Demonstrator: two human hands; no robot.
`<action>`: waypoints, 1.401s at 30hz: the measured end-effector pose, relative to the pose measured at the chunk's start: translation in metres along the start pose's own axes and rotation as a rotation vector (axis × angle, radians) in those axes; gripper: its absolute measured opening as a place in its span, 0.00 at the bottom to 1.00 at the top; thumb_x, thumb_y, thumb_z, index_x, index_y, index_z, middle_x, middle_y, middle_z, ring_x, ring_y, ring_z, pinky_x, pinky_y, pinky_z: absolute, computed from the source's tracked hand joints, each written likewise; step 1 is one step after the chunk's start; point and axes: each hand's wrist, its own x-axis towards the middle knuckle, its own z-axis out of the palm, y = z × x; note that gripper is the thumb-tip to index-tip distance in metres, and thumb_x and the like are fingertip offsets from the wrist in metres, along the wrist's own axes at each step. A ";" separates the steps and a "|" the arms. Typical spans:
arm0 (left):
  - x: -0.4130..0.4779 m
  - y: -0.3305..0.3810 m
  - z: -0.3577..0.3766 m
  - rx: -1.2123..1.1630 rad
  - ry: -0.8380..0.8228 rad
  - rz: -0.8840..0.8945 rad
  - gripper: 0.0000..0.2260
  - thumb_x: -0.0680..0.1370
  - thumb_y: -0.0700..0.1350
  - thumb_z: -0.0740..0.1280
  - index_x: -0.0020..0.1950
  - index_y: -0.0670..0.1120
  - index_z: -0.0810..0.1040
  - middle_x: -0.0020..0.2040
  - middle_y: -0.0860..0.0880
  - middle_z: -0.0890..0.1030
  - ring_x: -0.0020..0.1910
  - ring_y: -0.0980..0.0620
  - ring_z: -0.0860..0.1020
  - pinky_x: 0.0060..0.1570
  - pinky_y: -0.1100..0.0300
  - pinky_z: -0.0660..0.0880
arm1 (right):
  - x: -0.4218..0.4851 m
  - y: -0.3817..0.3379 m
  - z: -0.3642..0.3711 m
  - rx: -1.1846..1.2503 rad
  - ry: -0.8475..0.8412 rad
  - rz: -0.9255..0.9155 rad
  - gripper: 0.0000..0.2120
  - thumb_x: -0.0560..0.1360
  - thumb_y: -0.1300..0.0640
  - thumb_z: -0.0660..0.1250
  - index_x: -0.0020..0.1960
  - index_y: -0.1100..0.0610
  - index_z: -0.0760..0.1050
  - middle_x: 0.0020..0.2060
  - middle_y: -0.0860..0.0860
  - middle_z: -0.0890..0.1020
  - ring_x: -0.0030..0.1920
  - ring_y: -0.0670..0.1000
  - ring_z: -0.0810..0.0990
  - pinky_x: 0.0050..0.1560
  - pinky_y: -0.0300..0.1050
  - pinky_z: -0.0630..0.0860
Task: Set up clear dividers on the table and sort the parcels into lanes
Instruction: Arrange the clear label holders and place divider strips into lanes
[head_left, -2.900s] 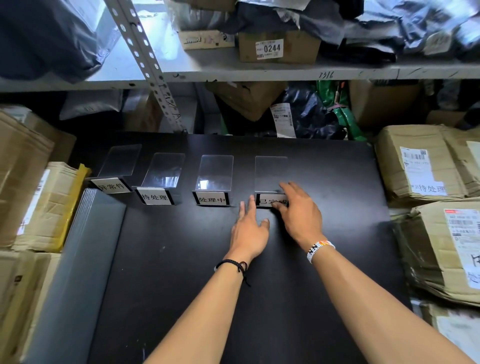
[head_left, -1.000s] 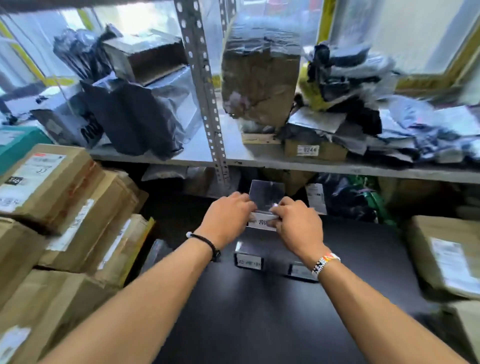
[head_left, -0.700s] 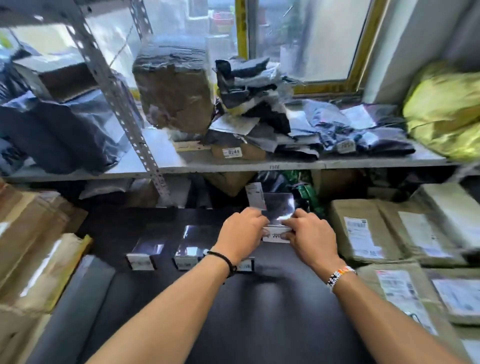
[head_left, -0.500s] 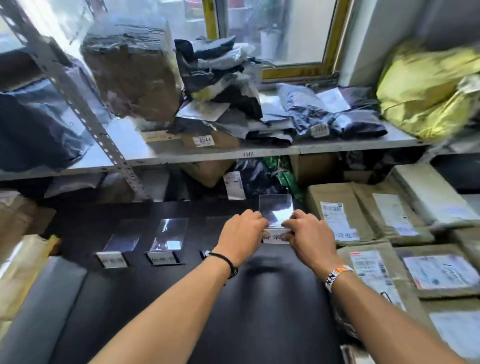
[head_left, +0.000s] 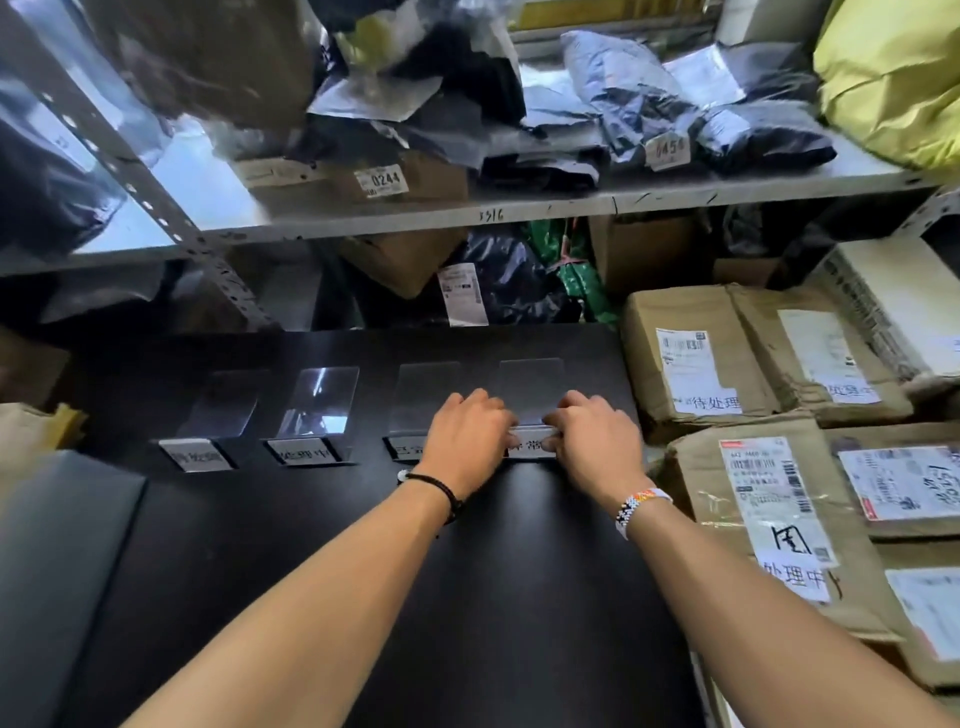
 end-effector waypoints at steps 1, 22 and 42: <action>0.000 0.001 0.005 0.000 -0.008 -0.004 0.12 0.85 0.53 0.63 0.63 0.52 0.82 0.61 0.51 0.82 0.65 0.48 0.75 0.58 0.52 0.67 | 0.001 0.000 0.005 -0.017 -0.009 0.006 0.13 0.83 0.48 0.65 0.64 0.47 0.82 0.62 0.49 0.77 0.63 0.56 0.76 0.54 0.50 0.73; 0.002 0.009 0.010 -0.044 -0.026 0.018 0.15 0.85 0.53 0.63 0.71 0.53 0.78 0.66 0.52 0.80 0.67 0.48 0.73 0.62 0.51 0.66 | 0.004 0.007 0.008 -0.077 -0.032 0.016 0.16 0.80 0.47 0.68 0.67 0.46 0.79 0.63 0.48 0.78 0.66 0.56 0.72 0.58 0.51 0.70; -0.175 -0.156 -0.116 -0.187 0.190 -0.439 0.19 0.83 0.55 0.66 0.71 0.47 0.78 0.62 0.48 0.79 0.63 0.45 0.77 0.62 0.49 0.74 | -0.034 -0.217 -0.061 0.151 0.138 -0.295 0.15 0.85 0.46 0.59 0.58 0.52 0.81 0.57 0.50 0.82 0.62 0.57 0.74 0.54 0.53 0.69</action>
